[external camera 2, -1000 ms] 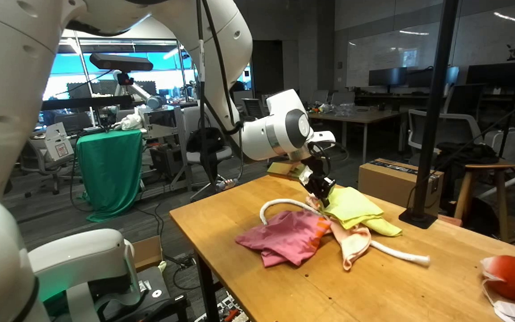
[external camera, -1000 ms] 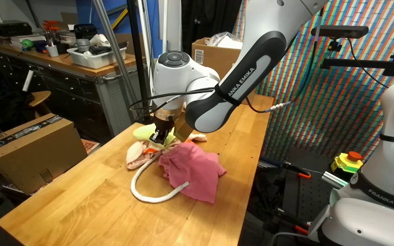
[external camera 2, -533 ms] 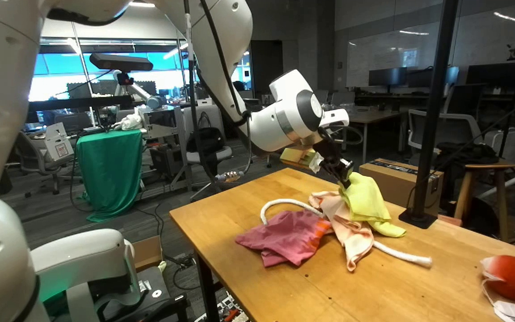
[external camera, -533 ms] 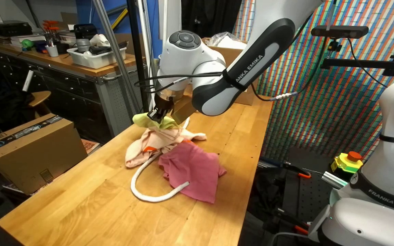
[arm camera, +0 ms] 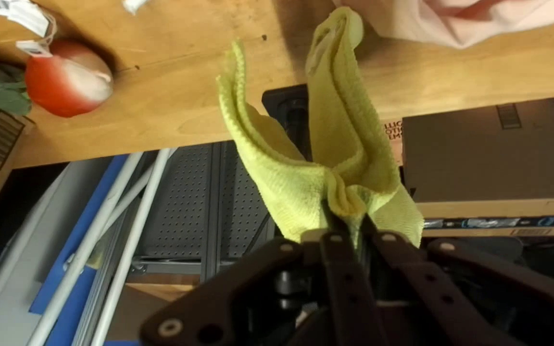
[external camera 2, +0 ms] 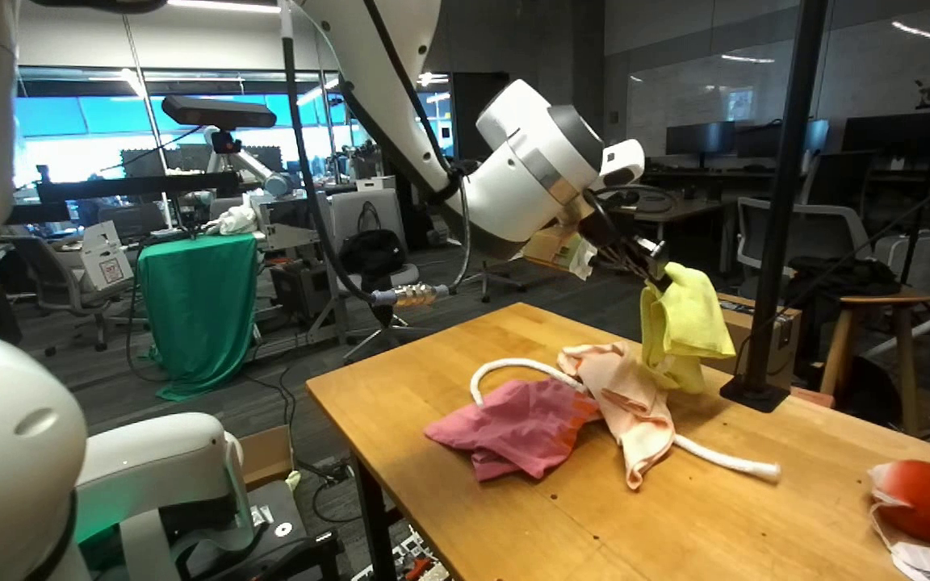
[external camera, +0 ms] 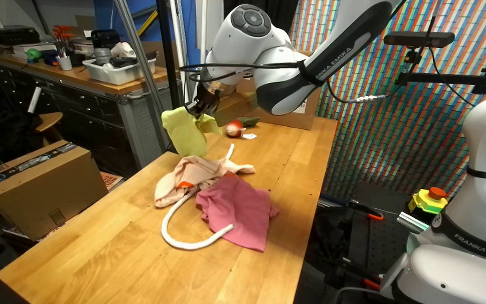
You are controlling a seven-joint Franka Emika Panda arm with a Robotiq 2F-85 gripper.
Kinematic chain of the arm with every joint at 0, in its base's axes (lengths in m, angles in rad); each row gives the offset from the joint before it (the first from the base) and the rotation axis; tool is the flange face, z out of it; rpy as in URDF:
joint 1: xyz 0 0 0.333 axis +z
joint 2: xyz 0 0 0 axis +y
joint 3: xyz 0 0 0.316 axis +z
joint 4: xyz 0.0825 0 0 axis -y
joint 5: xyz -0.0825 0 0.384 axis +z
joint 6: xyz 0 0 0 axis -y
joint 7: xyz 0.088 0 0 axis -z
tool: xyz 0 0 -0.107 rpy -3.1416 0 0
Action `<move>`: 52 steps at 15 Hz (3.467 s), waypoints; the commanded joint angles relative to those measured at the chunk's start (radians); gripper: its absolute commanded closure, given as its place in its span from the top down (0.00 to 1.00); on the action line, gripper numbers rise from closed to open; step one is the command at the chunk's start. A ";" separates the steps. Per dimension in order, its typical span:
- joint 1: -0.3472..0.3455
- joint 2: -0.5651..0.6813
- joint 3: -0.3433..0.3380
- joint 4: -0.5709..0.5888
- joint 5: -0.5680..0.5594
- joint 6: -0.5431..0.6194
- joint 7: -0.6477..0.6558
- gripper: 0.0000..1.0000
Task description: Move the radish toy, yellow towel and pink t-shirt to the right, move the peach t-shirt to the left
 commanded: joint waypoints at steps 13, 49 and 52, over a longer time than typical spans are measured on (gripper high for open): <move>0.108 -0.284 -0.132 -0.222 -0.398 -0.349 0.595 0.06; -0.691 -0.193 0.429 -0.222 -0.189 -0.772 0.757 0.62; -0.693 -0.199 0.434 -0.230 -0.183 -0.728 0.731 0.84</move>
